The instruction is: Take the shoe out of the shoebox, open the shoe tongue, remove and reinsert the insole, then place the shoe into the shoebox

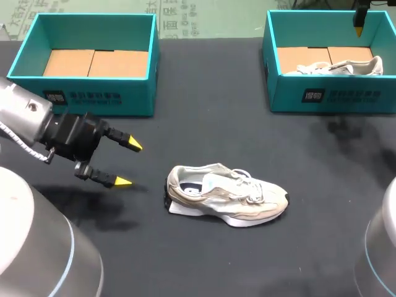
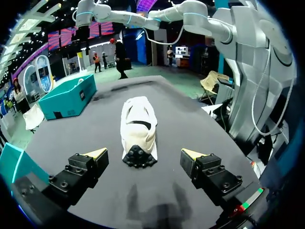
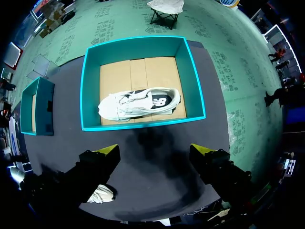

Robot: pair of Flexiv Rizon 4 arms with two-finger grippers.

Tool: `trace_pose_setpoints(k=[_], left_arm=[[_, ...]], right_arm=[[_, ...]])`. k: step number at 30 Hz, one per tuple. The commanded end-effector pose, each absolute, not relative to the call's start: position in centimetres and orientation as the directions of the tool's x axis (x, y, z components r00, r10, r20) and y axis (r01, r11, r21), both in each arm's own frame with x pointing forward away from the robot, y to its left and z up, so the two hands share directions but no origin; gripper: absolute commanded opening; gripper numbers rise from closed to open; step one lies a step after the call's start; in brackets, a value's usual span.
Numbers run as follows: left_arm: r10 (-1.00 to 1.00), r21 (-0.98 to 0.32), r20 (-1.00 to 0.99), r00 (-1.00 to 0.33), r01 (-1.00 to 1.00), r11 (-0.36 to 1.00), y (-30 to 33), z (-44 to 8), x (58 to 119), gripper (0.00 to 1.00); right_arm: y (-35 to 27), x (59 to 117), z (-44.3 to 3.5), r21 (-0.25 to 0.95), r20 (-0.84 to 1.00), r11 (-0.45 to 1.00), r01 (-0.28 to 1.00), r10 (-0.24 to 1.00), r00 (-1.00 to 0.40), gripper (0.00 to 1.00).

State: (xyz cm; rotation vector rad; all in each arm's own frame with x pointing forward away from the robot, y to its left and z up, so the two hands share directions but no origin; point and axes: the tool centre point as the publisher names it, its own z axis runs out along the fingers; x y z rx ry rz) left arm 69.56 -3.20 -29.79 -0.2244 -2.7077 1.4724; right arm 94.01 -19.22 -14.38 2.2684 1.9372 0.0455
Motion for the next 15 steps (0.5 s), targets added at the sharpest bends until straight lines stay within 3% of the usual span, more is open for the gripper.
trace_pose_setpoints(k=[1, 15], left_arm=[[-0.054, -0.878, 0.042, -0.998, -0.063, 0.474, -3.1, -30.3, 69.2, 1.0], [0.023, -0.921, 0.007, -1.0, 0.003, 0.39, -3.3, -34.9, 70.0, 1.0]], right_arm=[[-19.2, 94.0, -14.4, 0.14, -0.08, -0.15, 0.979, 0.984, 0.162, 1.0], [-19.2, 94.0, -14.4, 0.14, -0.08, -0.15, 0.979, 0.984, 0.162, 1.0]])
